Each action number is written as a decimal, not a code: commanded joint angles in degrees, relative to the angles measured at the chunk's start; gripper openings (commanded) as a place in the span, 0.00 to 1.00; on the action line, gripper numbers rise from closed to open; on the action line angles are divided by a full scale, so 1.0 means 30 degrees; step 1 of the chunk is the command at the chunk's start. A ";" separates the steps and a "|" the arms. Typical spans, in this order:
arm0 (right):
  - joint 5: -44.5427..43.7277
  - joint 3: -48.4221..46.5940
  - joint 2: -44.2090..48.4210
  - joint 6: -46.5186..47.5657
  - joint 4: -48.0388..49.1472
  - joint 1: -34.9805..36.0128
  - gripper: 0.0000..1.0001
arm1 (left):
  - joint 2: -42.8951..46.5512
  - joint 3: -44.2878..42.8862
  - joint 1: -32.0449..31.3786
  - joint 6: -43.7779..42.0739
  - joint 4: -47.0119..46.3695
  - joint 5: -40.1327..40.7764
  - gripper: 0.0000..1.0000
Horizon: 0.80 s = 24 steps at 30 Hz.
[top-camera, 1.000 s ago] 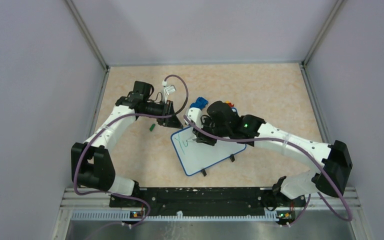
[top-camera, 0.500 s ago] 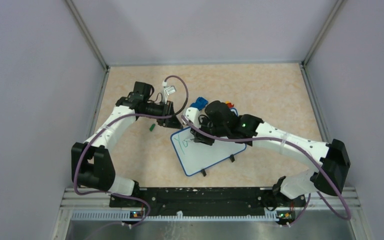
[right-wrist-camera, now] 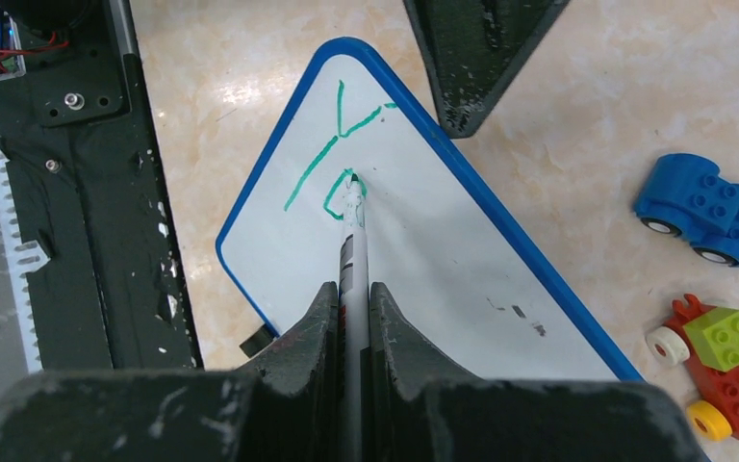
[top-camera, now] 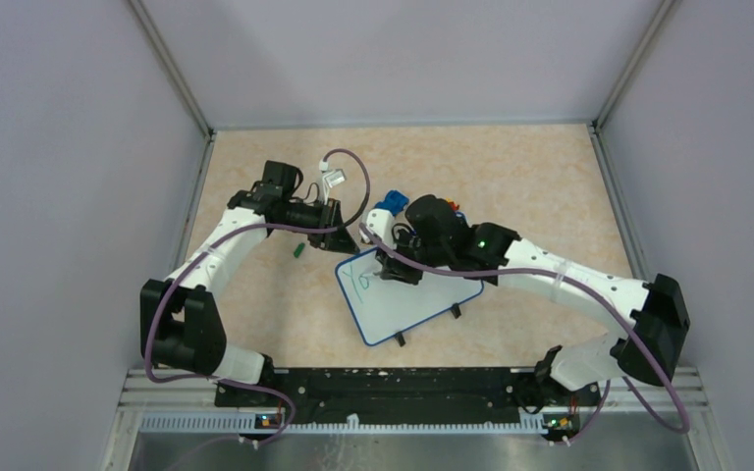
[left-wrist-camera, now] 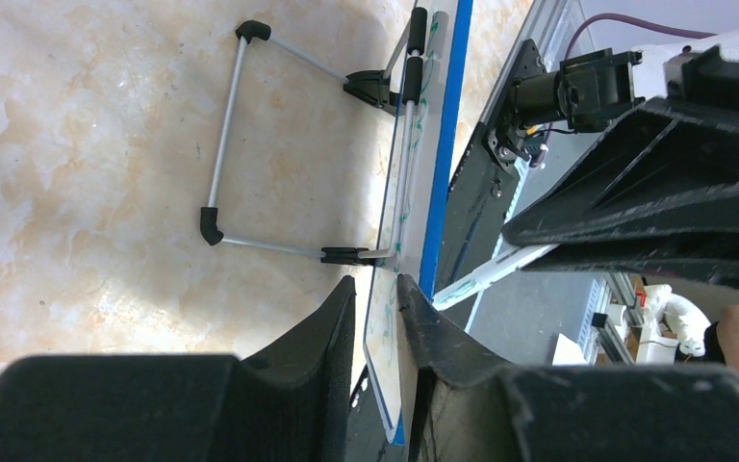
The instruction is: Write a sentence on the whiteboard
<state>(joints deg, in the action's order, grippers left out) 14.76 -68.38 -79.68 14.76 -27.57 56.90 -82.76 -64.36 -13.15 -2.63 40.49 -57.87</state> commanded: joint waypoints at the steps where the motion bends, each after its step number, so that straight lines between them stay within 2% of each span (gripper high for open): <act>1: 0.0991 -0.0679 0.1681 -0.0190 -0.0147 -0.0855 0.00 | 0.0444 0.0104 0.0001 0.0220 -0.0303 -0.0368 0.27; 9: 0.0650 0.0761 0.1922 0.0076 0.0173 -0.0850 0.00 | 0.0255 -0.0020 0.0004 0.0321 -0.0386 -0.0377 0.28; 24: 0.0308 0.0855 0.1140 0.0030 0.0825 -0.0702 0.00 | 0.0215 0.0202 -0.0013 0.0482 -0.0606 -0.0414 0.28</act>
<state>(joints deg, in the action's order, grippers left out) 16.21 -65.12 -75.77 14.90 -27.99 54.59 -82.76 -64.14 -13.15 -1.39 40.25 -57.91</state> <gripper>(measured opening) 0.094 0.278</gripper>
